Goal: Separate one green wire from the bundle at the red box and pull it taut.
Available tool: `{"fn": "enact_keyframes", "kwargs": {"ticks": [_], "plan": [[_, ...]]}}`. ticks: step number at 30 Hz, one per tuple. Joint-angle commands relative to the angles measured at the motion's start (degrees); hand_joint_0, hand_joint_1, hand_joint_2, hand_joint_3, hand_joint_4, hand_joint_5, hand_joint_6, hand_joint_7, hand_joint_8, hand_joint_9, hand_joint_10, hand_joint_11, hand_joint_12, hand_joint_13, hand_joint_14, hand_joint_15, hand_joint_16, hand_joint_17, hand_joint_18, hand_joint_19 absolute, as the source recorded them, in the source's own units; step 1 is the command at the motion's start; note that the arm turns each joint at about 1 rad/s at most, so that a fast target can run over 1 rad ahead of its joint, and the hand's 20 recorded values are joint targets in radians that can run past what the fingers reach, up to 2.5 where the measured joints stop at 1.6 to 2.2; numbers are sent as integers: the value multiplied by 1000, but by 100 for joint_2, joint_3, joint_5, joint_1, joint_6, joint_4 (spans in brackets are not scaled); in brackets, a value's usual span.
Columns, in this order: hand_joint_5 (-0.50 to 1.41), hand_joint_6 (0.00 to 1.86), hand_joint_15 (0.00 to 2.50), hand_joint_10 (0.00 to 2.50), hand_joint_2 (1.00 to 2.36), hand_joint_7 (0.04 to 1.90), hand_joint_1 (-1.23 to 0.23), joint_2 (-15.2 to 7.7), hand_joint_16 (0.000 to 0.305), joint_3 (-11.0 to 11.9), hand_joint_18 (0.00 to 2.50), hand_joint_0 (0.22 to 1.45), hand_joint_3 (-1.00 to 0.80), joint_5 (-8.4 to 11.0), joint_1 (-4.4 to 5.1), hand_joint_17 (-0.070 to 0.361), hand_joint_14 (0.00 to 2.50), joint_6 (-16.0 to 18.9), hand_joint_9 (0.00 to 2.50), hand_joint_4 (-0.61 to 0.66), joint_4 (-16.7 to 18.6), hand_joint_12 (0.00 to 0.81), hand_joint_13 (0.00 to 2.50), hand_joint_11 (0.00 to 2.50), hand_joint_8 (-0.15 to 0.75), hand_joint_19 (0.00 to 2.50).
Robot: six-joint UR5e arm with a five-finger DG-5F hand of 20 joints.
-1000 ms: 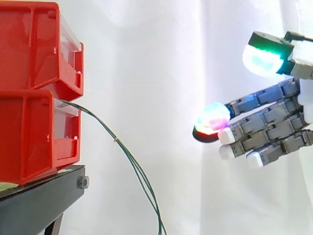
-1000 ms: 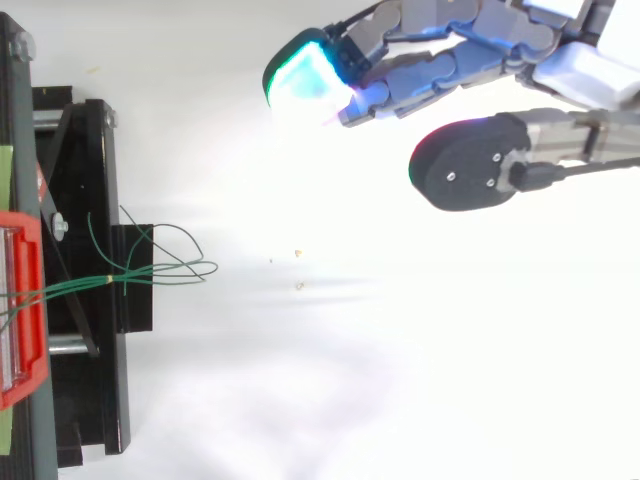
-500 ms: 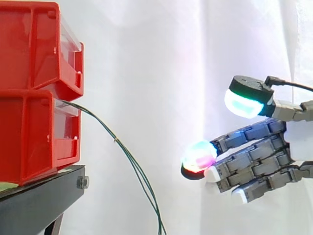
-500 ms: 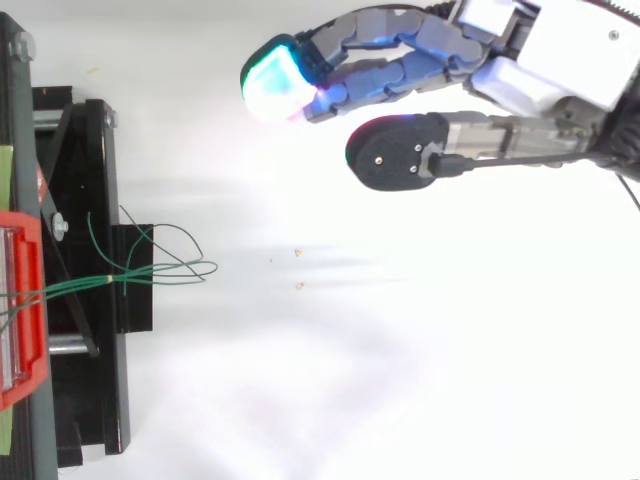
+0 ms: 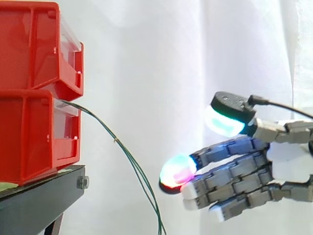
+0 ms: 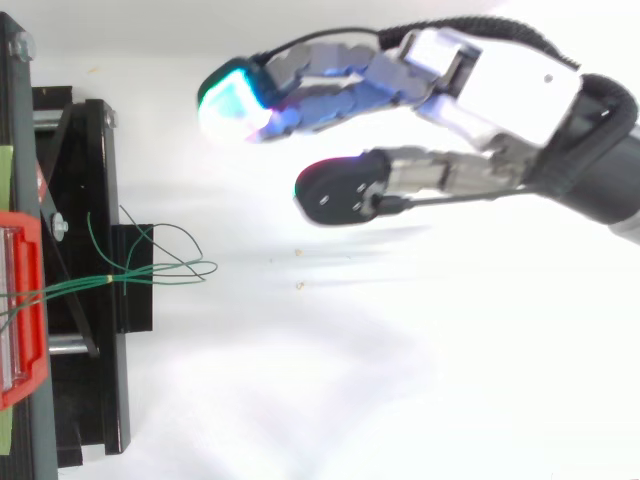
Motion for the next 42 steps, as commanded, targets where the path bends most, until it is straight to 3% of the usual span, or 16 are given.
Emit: {"fn": "enact_keyframes", "kwargs": {"ticks": [1,3,5,6,11,22,30,42], "plan": [[-186,502,135,3,1005,687,-469,-279,47,308,589,561,-445,-44,50,106,5,34,674,293,83,325,563,100,290,311],[-186,502,145,4,1006,689,-468,-490,47,642,589,561,-445,-220,77,106,5,61,678,292,13,326,564,101,291,319],[-185,502,142,4,1006,688,-468,-569,48,739,586,562,-445,-316,77,107,6,43,681,295,-22,328,569,102,290,319],[-185,502,143,4,1006,689,-468,-675,48,994,586,562,-445,-422,103,107,5,70,681,293,-84,329,572,103,289,319],[-185,502,152,4,1005,685,-468,-965,48,1275,582,563,-446,-527,130,108,6,175,686,293,-101,336,583,105,291,326],[-182,502,154,4,1005,692,-467,-982,48,1301,580,563,-446,-580,261,109,6,518,692,295,-101,343,597,106,288,338],[-145,504,179,6,1004,868,-502,-982,49,1372,596,569,-452,-589,261,109,7,553,744,345,-119,347,637,154,299,354],[-111,504,222,9,1007,1127,-599,-982,47,1372,615,596,-438,-597,261,107,9,562,808,305,-101,347,700,237,295,400]]}}
